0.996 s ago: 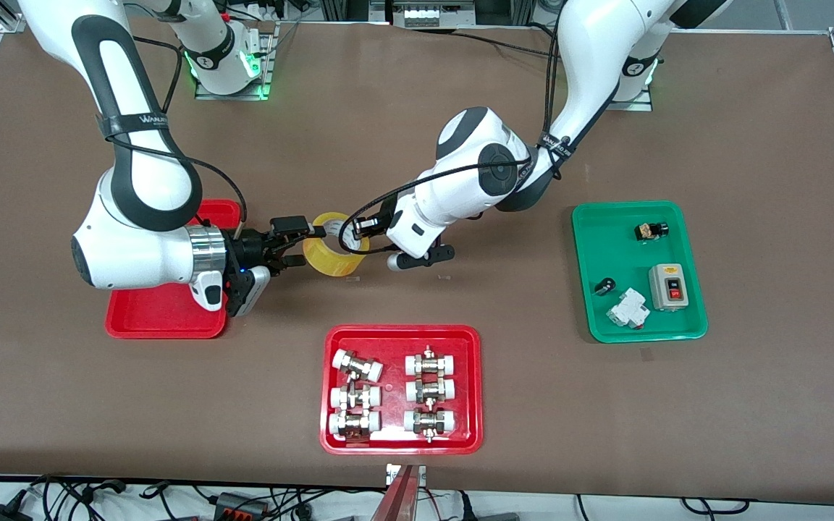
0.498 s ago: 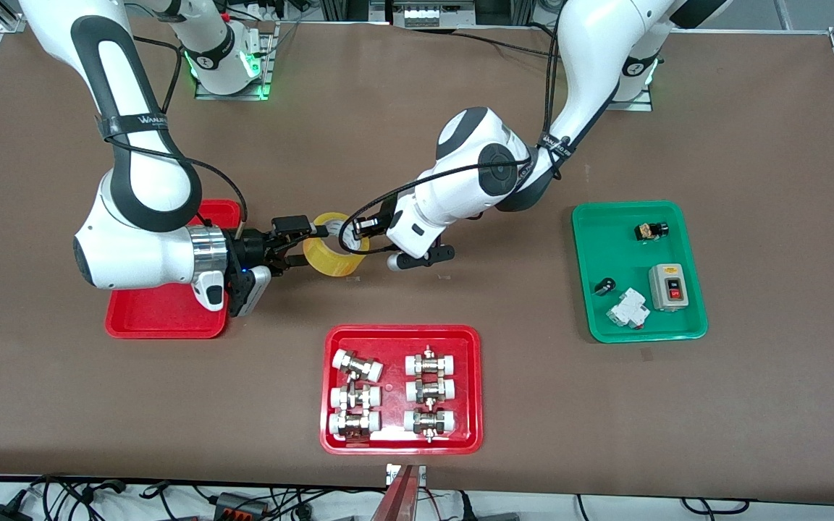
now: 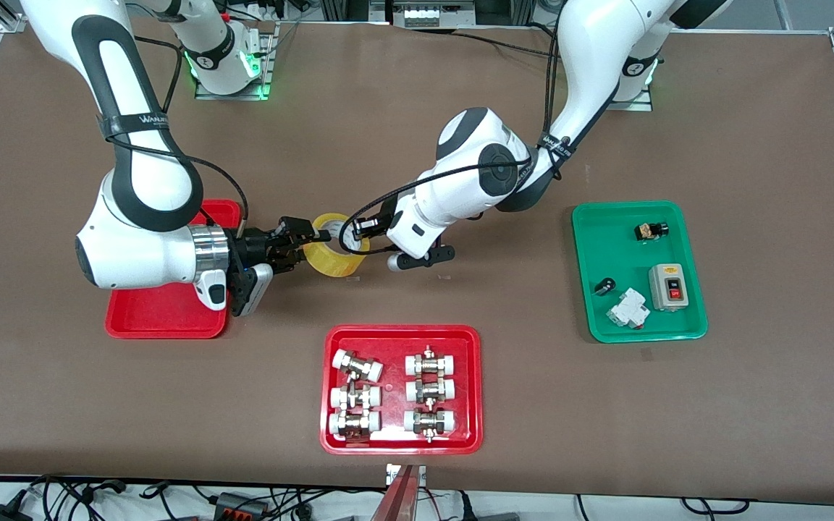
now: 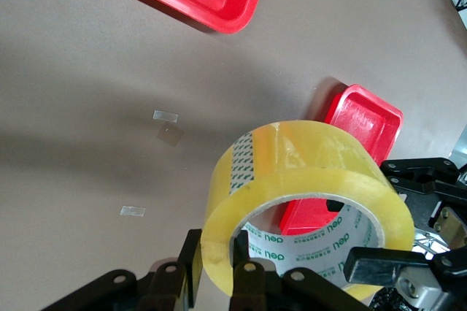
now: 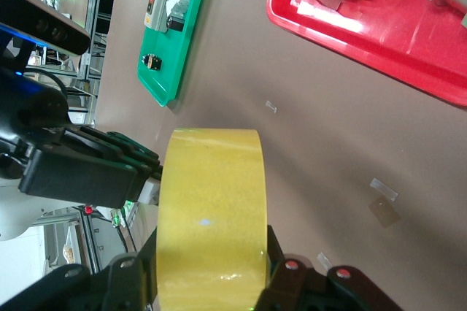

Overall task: Left arm passes tape to right arm into tray
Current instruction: 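Open the left gripper and withdraw it while the right gripper holds tape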

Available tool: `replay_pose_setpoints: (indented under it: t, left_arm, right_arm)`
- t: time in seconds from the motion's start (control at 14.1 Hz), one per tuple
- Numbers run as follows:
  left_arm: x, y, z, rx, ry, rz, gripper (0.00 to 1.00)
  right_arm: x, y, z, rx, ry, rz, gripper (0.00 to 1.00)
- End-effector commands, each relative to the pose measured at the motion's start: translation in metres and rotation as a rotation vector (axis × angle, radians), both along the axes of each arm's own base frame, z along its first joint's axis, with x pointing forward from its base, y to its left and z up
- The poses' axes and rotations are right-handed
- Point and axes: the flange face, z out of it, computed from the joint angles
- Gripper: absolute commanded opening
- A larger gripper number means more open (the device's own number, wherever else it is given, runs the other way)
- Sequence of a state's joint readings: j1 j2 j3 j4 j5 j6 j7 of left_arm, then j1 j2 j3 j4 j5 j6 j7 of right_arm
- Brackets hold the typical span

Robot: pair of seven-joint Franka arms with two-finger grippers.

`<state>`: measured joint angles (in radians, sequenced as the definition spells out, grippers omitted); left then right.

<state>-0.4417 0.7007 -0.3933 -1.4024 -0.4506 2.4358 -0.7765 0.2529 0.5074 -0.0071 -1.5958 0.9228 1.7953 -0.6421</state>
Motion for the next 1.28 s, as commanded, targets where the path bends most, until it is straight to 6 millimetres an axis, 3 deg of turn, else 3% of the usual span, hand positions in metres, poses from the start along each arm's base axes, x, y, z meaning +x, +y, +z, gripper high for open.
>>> replay_pose_setpoints:
  t: [0.0,0.07,0.14,0.21,0.28,0.43,0.57,0.78,0.85,0.92,1.07,1.21]
  left_arm:
    - [0.005,-0.002,0.013,-0.021,-0.013,0.013,0.04]
    - [0.009,0.003,0.012,-0.02,-0.012,0.021,0.16]
    - [0.011,0.005,0.014,-0.017,-0.022,0.018,0.61]
    - [0.012,0.007,0.015,0.004,-0.046,0.006,0.99]
    - [0.016,0.013,0.022,0.023,-0.079,-0.002,1.0]
    - [0.039,0.045,0.036,0.023,-0.089,0.041,1.0]
    - [0.047,0.069,0.056,0.047,-0.069,0.038,1.0]
    - [0.061,0.153,0.101,0.144,0.067,0.0,1.0]
    - [0.065,0.182,0.112,0.19,0.099,-0.009,1.0]
    - [0.065,0.208,0.121,0.247,0.12,-0.023,1.0]
    - [0.061,0.237,0.134,0.339,0.135,-0.038,1.0]
    - [0.048,0.263,0.153,0.45,0.169,-0.064,1.0]
  right_arm:
    - [0.004,0.001,0.001,0.021,-0.015,0.009,0.28]
    - [0.004,0.001,0.0,0.019,-0.015,0.01,0.27]
    - [0.004,0.001,0.0,0.02,-0.016,0.011,0.27]
    - [0.004,0.001,0.0,0.019,-0.018,0.009,0.26]
    - [0.004,0.002,0.001,0.02,-0.023,0.012,0.26]
    - [0.004,0.002,-0.001,0.019,-0.022,0.011,0.25]
    - [0.004,0.001,-0.003,0.017,-0.018,0.013,0.24]
    - [0.006,-0.004,-0.012,0.003,-0.009,0.009,0.23]
    - [0.01,-0.018,-0.016,-0.007,0.002,-0.015,0.23]
    - [0.017,-0.045,-0.017,-0.014,0.01,-0.059,0.23]
    - [0.031,-0.118,-0.022,-0.011,0.03,-0.161,0.23]
    - [0.028,-0.188,-0.044,0.002,0.122,-0.24,0.23]
